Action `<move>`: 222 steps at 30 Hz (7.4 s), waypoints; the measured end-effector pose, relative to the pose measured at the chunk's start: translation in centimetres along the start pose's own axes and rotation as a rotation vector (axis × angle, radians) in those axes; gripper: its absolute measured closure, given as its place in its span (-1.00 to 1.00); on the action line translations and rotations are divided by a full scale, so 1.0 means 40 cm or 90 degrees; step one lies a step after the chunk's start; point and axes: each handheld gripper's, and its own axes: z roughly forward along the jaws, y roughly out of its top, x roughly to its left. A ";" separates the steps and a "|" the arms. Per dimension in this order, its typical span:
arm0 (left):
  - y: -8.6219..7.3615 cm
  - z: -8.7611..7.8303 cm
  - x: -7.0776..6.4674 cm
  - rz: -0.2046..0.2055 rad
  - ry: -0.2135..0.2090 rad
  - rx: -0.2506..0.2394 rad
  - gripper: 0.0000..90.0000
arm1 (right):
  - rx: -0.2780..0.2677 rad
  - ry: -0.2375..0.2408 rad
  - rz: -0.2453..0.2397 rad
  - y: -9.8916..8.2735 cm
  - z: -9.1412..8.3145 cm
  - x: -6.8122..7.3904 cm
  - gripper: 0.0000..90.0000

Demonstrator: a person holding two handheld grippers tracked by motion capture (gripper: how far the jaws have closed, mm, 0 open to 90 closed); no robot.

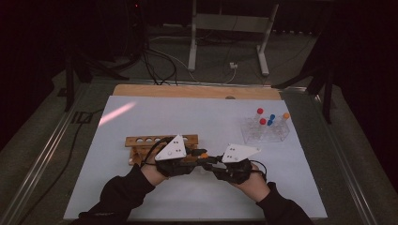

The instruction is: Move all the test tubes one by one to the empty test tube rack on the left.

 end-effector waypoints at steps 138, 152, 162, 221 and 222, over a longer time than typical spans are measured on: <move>-0.131 -0.146 0.054 -0.109 0.051 -0.024 -0.99 | -0.045 -0.421 0.250 -0.252 -0.330 -0.452 -0.56; -0.138 -0.146 0.060 -0.116 0.046 -0.032 -0.99 | 0.012 -0.452 0.278 -0.281 -0.284 -0.513 0.09; -0.139 -0.148 0.063 -0.118 0.046 -0.035 -0.99 | 0.024 -0.466 0.299 -0.286 -0.265 -0.541 0.39; -0.122 -0.139 0.044 -0.100 0.026 -0.009 -0.99 | -0.045 -0.343 0.134 0.018 -0.312 -0.411 0.67; -0.121 -0.138 0.042 -0.098 0.024 -0.007 -0.99 | -0.046 -0.335 0.132 0.021 -0.309 -0.407 0.67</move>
